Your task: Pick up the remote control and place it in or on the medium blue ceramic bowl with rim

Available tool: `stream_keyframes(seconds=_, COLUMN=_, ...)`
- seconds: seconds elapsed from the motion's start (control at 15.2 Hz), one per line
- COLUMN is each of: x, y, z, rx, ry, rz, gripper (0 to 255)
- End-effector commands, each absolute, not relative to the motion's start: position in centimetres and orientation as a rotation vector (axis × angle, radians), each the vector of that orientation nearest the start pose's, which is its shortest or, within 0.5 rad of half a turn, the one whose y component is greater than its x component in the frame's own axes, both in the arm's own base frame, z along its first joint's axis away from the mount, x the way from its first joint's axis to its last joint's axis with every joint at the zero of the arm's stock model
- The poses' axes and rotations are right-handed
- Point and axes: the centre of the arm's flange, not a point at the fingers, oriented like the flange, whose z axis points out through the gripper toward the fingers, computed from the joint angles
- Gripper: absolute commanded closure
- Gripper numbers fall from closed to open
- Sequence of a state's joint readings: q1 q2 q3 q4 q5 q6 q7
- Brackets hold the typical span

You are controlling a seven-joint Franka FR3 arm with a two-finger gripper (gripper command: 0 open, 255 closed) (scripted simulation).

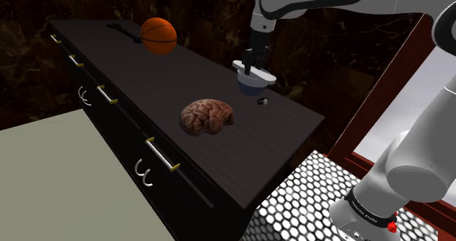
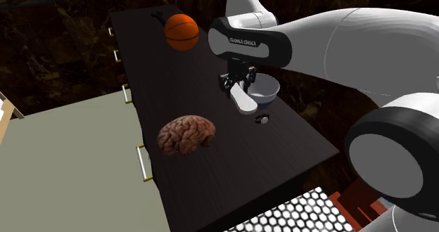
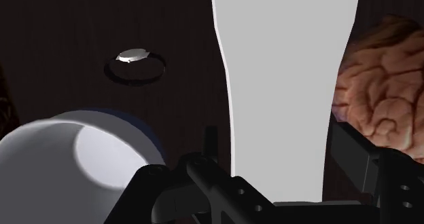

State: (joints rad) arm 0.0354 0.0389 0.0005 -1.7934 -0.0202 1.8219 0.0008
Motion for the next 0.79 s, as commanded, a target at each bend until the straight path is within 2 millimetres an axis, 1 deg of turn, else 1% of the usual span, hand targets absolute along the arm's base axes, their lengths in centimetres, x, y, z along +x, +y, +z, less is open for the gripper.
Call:
stream_keyframes(seconds=0.0, x=58.6, y=-0.2, z=51.9, rx=-3.161, ry=-0.065, rz=0.016, gripper=255)
stream_keyframes(seconds=0.73, x=66.4, y=-12.5, z=52.2, rx=-3.161, ry=-0.065, rz=0.016, gripper=255)
